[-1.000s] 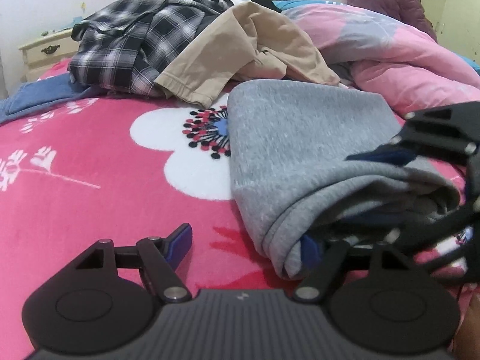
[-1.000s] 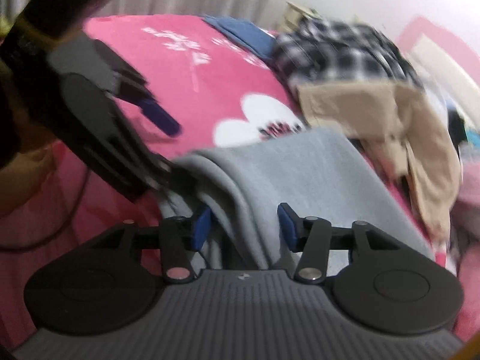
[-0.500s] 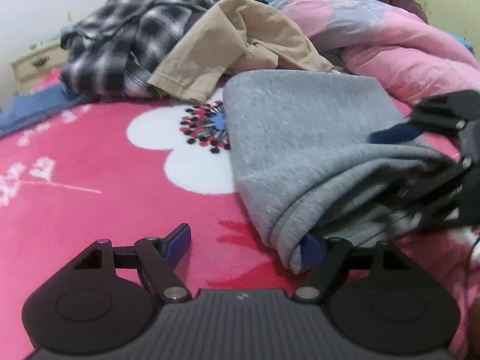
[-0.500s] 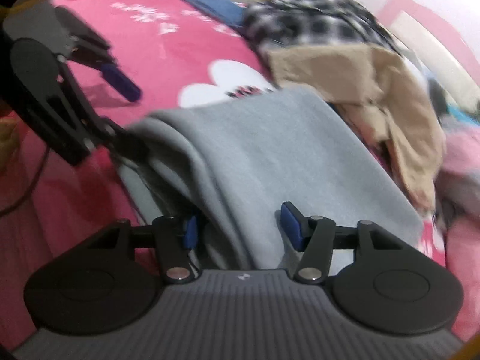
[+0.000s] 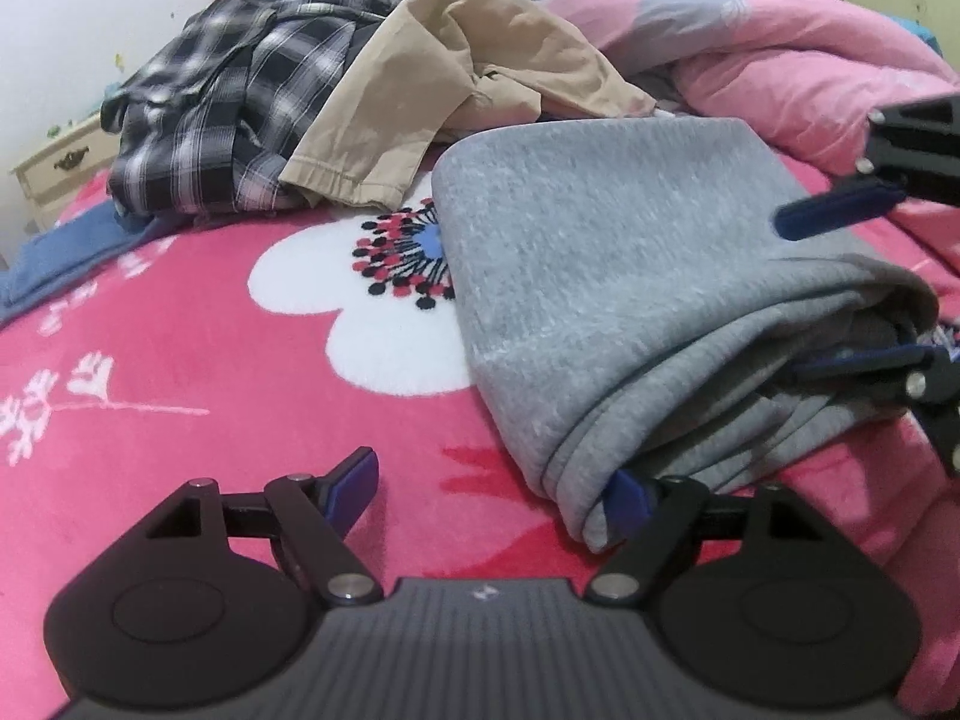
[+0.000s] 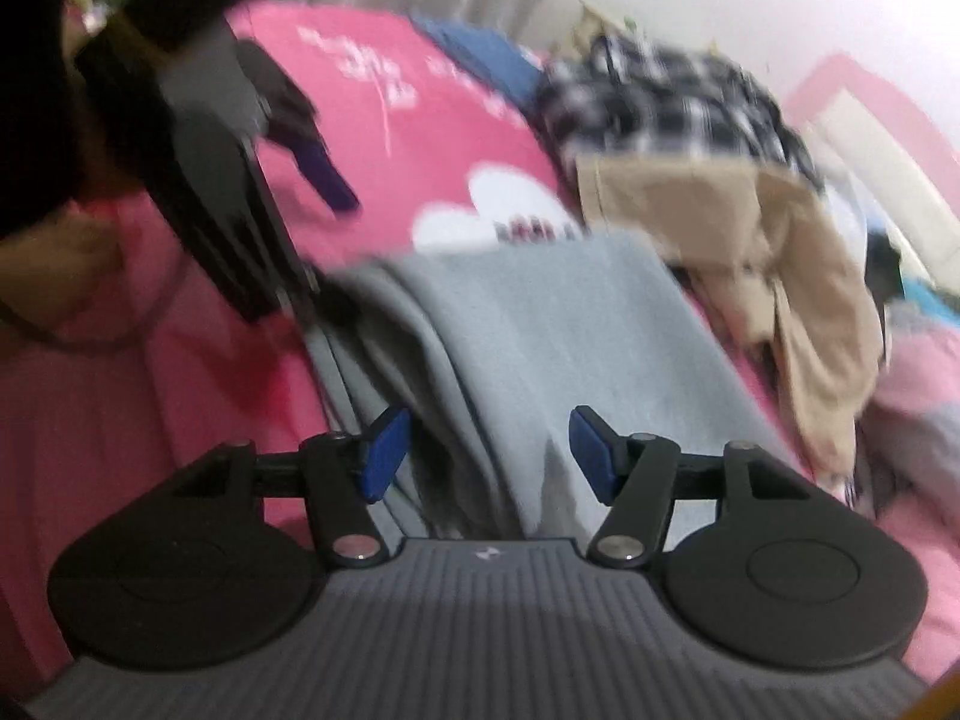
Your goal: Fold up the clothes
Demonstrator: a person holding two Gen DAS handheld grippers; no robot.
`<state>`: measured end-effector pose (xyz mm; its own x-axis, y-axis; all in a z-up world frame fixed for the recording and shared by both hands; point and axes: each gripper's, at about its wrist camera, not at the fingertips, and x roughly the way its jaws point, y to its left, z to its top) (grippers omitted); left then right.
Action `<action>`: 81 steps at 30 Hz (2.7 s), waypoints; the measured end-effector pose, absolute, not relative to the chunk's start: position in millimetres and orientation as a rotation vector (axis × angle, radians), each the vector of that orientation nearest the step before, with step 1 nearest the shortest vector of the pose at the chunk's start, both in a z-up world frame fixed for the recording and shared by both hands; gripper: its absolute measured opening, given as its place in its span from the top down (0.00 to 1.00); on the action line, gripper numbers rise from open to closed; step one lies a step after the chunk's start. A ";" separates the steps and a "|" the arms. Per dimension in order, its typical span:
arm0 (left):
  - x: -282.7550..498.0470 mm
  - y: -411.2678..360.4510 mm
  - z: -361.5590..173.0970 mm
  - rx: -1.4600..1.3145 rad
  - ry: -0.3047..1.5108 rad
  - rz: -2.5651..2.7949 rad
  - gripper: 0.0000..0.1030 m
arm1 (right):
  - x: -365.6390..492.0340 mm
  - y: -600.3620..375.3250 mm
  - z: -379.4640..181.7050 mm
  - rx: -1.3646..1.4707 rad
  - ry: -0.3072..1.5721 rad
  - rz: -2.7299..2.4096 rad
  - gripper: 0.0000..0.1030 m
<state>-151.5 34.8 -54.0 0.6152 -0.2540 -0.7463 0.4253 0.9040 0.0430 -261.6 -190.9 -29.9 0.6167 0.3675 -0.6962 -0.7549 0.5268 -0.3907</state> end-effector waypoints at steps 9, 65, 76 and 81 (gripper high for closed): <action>-162.6 30.7 -43.0 0.309 0.758 -0.459 0.23 | -227.6 -208.2 -65.1 -0.661 0.689 0.590 0.45; -183.7 8.0 -54.0 0.622 0.515 -0.640 0.68 | -259.5 -211.1 -11.7 -0.646 0.555 0.876 0.64; -178.8 14.2 -48.8 0.548 0.550 -0.636 0.59 | -249.7 -188.0 -20.4 -0.632 0.496 0.865 0.91; -172.5 21.7 -51.4 0.520 0.632 -0.672 0.57 | -266.2 -196.0 -64.4 -0.803 0.493 0.889 0.91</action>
<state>-172.5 21.7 -51.4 0.6129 -0.4034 -0.6794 0.7026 0.6716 0.2352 -266.2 -196.0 -64.4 0.5515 0.4884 -0.6763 -0.8323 0.3770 -0.4064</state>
